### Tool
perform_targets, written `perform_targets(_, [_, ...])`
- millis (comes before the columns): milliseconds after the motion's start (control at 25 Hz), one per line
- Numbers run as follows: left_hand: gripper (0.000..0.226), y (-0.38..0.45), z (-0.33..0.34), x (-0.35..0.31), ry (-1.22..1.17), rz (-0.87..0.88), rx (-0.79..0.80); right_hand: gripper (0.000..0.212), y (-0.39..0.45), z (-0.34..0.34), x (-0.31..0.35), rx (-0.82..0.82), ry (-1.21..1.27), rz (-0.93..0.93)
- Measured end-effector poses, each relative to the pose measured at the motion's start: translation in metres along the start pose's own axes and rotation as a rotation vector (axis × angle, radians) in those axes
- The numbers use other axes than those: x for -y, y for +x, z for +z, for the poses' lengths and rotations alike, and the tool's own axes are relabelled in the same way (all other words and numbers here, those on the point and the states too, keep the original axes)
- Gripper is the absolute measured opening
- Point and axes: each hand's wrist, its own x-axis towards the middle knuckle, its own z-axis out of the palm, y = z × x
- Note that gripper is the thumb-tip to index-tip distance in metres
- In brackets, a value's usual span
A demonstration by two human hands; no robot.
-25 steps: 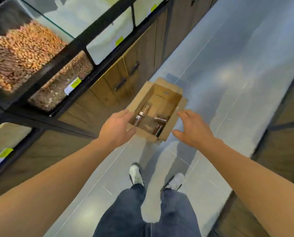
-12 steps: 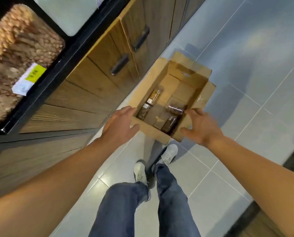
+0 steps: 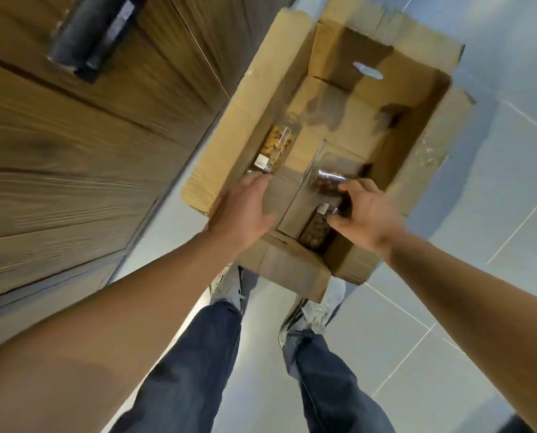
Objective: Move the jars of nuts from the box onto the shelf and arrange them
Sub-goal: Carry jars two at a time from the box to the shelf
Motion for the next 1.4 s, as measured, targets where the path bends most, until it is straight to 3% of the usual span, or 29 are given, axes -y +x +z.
perform_targets(280, [0.074,0.115,0.082,0.046,0.123,0.028,-0.031,0.073,0.113,0.061,-0.039,-0.018,-0.021,0.073])
perform_targets(480, [0.087,0.162,0.111,0.062,0.138,0.003,-0.044,0.084,0.163,0.084,-0.047,0.072,-0.231,0.179])
perform_targets(600, [0.091,0.171,0.118,0.065,0.122,0.080,-0.092,0.065,0.179,0.087,-0.047,-0.066,-0.279,0.170])
perform_targets(720, [0.094,0.193,0.118,0.059,0.078,0.145,-0.107,0.068,0.193,0.079,-0.046,-0.219,-0.106,0.142])
perform_targets(880, [0.095,0.214,0.117,0.048,-0.087,0.033,-0.119,0.089,0.201,0.087,-0.052,-0.161,0.147,0.259])
perform_targets(1000, [0.091,0.215,0.117,0.043,-0.160,-0.087,-0.193,0.080,0.192,0.104,-0.058,-0.162,0.194,0.302])
perform_targets(1160, [0.077,0.203,0.103,0.025,-0.237,-0.148,-0.278,0.079,0.170,0.088,-0.041,-0.343,0.463,0.274])
perform_targets(1280, [0.063,0.179,0.074,0.005,-0.282,-0.124,-0.343,0.072,0.139,0.053,-0.027,-0.498,0.551,0.250])
perform_targets(1400, [0.055,0.141,0.034,-0.018,-0.287,-0.038,-0.317,0.073,0.096,0.014,-0.015,-0.551,0.604,0.218])
